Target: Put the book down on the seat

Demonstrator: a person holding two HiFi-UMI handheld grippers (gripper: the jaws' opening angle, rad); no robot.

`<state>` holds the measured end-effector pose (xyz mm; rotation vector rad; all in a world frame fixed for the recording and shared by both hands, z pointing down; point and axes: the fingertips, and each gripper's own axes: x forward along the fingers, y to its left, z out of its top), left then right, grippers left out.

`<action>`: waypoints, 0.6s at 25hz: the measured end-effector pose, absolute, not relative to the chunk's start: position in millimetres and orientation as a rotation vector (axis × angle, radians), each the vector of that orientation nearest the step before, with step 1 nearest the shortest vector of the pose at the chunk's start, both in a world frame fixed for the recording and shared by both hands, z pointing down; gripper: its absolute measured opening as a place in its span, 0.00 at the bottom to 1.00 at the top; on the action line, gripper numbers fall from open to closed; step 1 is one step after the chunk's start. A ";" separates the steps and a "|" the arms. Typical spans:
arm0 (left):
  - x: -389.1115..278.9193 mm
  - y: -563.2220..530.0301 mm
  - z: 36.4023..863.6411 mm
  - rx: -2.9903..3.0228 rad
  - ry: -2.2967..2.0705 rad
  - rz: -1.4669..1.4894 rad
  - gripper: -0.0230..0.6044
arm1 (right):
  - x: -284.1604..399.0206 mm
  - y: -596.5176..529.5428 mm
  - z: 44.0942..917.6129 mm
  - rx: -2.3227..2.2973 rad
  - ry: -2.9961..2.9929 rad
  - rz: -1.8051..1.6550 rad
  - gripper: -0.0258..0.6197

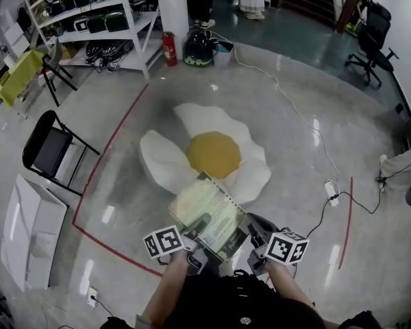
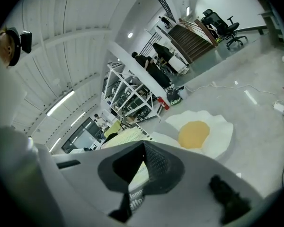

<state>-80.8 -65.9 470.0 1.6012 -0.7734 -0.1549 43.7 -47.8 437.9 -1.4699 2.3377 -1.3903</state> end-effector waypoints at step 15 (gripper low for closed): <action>-83.4 -163.2 475.4 1.661 -0.699 -0.113 0.29 | 28.3 -141.1 437.5 -1.464 2.298 -1.344 0.05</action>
